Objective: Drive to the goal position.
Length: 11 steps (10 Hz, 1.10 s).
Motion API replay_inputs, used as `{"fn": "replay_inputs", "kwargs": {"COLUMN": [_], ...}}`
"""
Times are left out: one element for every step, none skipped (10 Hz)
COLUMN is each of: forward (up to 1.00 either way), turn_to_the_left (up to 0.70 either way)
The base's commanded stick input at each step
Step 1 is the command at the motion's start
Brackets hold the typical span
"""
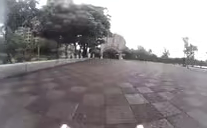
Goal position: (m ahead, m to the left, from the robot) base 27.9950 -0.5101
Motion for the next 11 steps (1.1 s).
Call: {"fn": "replay_inputs", "kwargs": {"forward": [0.85,0.85,0.85,0.85,0.85,0.85,0.85,0.85,0.85,0.85,0.85], "turn_to_the_left": [0.01,0.01,0.01,0.01,0.01,0.01,0.01,0.01,0.01,0.01,0.01]}}
